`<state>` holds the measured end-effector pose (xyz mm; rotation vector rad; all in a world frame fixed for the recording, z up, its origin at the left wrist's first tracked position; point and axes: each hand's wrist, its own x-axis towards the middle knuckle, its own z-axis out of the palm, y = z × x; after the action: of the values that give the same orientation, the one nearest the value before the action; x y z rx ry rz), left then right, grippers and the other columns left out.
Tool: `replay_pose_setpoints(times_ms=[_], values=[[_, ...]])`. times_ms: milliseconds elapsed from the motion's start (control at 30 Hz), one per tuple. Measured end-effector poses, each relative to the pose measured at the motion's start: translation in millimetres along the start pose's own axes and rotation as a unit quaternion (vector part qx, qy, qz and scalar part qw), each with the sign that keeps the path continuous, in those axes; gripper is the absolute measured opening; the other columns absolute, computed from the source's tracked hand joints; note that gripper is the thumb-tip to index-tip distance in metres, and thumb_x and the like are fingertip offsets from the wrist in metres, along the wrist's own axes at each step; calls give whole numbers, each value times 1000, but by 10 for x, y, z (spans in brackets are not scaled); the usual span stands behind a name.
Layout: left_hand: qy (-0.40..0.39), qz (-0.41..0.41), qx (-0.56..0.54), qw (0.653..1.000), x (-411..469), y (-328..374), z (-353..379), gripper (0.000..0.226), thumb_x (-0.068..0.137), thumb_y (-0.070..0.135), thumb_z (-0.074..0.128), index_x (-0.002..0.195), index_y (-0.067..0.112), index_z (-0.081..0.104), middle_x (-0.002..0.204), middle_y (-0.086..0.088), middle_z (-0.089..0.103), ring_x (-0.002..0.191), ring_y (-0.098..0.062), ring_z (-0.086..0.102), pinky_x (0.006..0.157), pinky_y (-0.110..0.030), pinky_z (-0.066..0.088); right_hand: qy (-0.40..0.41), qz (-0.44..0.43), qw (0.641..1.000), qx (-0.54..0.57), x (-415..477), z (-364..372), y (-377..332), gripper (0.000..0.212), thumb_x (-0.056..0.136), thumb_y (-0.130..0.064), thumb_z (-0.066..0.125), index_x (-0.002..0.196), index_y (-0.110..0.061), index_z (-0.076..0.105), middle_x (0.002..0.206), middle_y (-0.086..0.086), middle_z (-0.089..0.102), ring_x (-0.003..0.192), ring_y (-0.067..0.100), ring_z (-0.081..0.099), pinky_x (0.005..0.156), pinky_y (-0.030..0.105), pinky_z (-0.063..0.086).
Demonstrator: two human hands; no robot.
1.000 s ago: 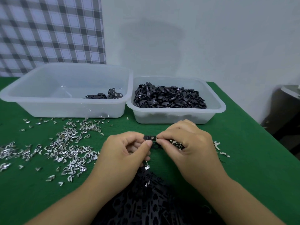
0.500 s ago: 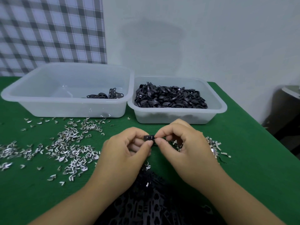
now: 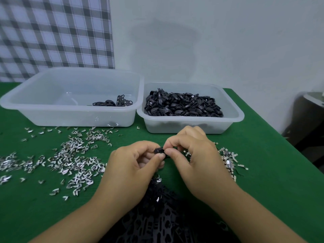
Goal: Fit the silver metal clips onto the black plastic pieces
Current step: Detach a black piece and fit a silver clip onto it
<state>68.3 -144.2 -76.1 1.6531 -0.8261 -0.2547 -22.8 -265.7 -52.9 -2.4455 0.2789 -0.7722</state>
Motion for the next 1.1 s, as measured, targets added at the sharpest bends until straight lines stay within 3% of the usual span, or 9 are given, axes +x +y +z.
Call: replay_pose_setpoints(times_ms=[167, 267, 333, 467, 567, 700, 900, 1000, 1100], values=[[20, 11, 4, 1000, 5, 8, 15, 27, 80, 5, 69, 82, 32, 68, 69, 2, 71, 62, -8, 70, 64, -26, 58, 6, -10, 999, 39, 27, -24, -2, 9, 82, -12, 66, 80, -21, 68, 76, -11, 53, 80, 7, 48, 73, 12, 35], [40, -11, 6, 999, 24, -17, 13, 25, 80, 9, 68, 78, 34, 67, 65, 3, 70, 60, -9, 69, 63, -28, 58, 54, 44, 994, 83, 45, -158, 108, 18, 84, -11, 65, 83, -29, 68, 78, -14, 60, 73, 1, 54, 67, 9, 40], [57, -29, -2, 998, 38, -37, 2, 20, 81, 10, 67, 73, 29, 68, 63, 1, 70, 59, -9, 69, 63, -28, 56, 66, 89, 993, 39, 57, -262, 233, 20, 85, -12, 63, 83, -31, 68, 78, -15, 58, 71, -3, 52, 64, 7, 40], [54, -44, -6, 998, 40, -15, 1, 18, 81, 10, 67, 71, 25, 68, 63, -3, 69, 57, -9, 68, 59, -25, 57, -29, 133, 985, -104, 56, -313, 401, 16, 87, -16, 62, 91, -29, 71, 88, -16, 56, 95, 7, 49, 80, 19, 36], [52, -48, -13, 997, 39, -11, 0, 18, 81, 8, 67, 69, 21, 67, 63, -8, 67, 56, -11, 68, 60, -27, 57, -80, 124, 977, -155, 56, -280, 412, 19, 87, -16, 62, 96, -30, 71, 86, -17, 53, 100, 12, 45, 83, 24, 37], [50, -46, -11, 998, 41, -10, 3, 18, 81, 8, 67, 70, 22, 67, 62, -8, 67, 55, -11, 67, 58, -25, 55, -103, 132, 968, -186, 77, -234, 416, 23, 89, -19, 58, 108, -30, 67, 103, -8, 59, 106, 18, 45, 94, 35, 40], [45, -47, -11, 998, 47, -10, 12, 21, 82, 11, 67, 78, 31, 66, 63, -4, 67, 56, -11, 67, 58, -28, 56, -111, 123, 971, -170, 100, -203, 421, 9, 87, -19, 60, 81, -26, 63, 91, -10, 54, 97, 15, 44, 86, 31, 39], [46, -48, -15, 998, 46, -12, 13, 20, 82, 10, 67, 78, 30, 65, 61, -3, 67, 56, -11, 67, 58, -27, 55, -88, 108, 977, -164, 83, -191, 437, 11, 88, -19, 59, 78, -24, 60, 88, -10, 52, 93, 14, 43, 82, 27, 36], [49, -49, -14, 998, 45, -18, 10, 20, 82, 10, 67, 76, 29, 65, 59, -1, 66, 57, -11, 67, 60, -30, 56, -39, 99, 986, -129, 59, -186, 427, 12, 89, -19, 57, 78, -24, 56, 78, -11, 54, 82, 10, 46, 67, 21, 34]])
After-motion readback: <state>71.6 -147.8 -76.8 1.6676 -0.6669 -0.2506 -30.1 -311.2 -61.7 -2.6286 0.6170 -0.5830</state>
